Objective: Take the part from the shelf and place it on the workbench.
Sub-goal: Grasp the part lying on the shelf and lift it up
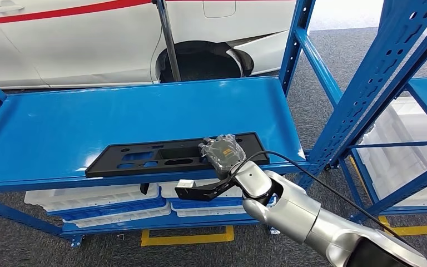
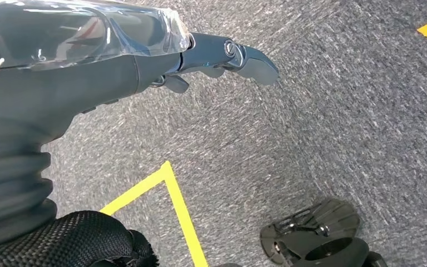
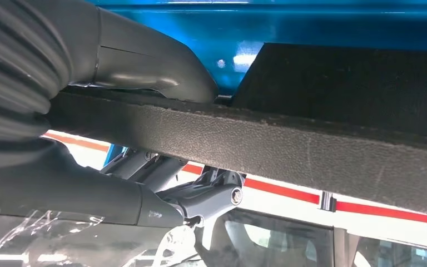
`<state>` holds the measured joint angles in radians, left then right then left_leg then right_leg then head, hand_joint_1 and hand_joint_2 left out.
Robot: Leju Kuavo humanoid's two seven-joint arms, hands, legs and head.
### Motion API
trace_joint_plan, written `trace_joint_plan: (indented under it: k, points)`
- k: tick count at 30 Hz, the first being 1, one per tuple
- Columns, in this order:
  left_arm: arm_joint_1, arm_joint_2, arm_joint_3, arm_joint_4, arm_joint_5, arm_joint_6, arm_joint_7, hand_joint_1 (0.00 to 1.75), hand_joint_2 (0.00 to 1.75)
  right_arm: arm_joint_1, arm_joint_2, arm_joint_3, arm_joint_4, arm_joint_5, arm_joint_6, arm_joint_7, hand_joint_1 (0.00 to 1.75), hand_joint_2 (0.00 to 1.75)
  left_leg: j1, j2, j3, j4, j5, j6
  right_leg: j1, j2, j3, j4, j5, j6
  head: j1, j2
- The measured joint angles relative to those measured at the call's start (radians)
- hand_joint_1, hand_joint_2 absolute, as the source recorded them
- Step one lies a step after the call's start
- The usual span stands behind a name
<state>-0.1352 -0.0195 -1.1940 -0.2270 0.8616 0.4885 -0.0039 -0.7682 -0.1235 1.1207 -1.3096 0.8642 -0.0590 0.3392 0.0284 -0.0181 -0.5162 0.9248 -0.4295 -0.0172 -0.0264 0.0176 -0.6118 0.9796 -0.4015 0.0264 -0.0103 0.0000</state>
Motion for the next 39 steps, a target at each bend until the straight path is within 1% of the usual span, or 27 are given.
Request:
trace_joint_plan:
  k: [10,16,20,26,30,36,39]
  points:
    - [-0.001,0.0,0.0,0.0,-0.004,-0.004,0.014,0.0,1.75,0.047,-0.001,-0.003,0.0,0.104,-0.122,-0.027,1.75,1.75,0.0,0.0,-0.001,0.0,0.0,0.0,0.0,0.0,0.0,0.0,0.0,0.0,0.0,0.0]
    - [-0.003,0.0,-0.002,0.0,-0.014,-0.004,0.024,0.0,1.75,0.094,0.001,-0.017,-0.005,0.244,-0.289,-0.049,1.75,1.75,0.0,0.0,-0.001,0.0,0.0,0.0,0.0,0.0,-0.001,0.0,0.0,0.0,0.0,0.0]
    - [-0.003,0.0,-0.004,0.0,-0.021,-0.003,0.029,0.0,1.75,0.126,0.006,-0.037,-0.02,0.32,-0.362,-0.053,1.75,1.75,0.0,0.0,-0.001,0.0,0.0,0.0,0.0,0.0,-0.001,0.0,0.0,0.0,0.0,0.0]
    - [-0.004,0.0,-0.004,0.0,-0.024,-0.001,0.016,0.0,1.75,0.158,0.009,-0.064,-0.06,0.388,-0.403,-0.051,1.75,1.75,0.0,0.0,-0.001,0.0,0.0,0.0,0.0,0.0,-0.001,0.0,0.0,0.0,0.0,0.0]
    - [-0.005,0.0,-0.004,0.0,-0.017,-0.015,0.008,0.0,1.75,0.172,0.011,-0.078,-0.101,0.411,-0.414,-0.052,1.75,1.75,0.0,0.0,-0.001,0.001,-0.001,0.001,-0.001,0.0,-0.001,0.0,0.0,0.0,0.0,0.0]
    - [-0.005,0.003,-0.004,0.0,-0.017,-0.02,0.006,0.0,1.75,0.18,0.012,-0.089,-0.147,0.421,-0.412,-0.055,1.75,1.75,-0.001,0.0,-0.006,0.01,-0.007,0.011,-0.003,0.0,-0.001,-0.001,0.001,0.003,0.0,0.0]
    - [-0.005,0.004,-0.004,0.0,-0.018,-0.02,0.005,0.0,1.75,0.182,0.012,-0.09,-0.161,0.422,-0.411,-0.057,1.75,1.75,-0.002,0.0,-0.012,0.02,-0.011,0.018,-0.004,0.0,-0.001,-0.001,0.002,0.011,0.0,0.0]
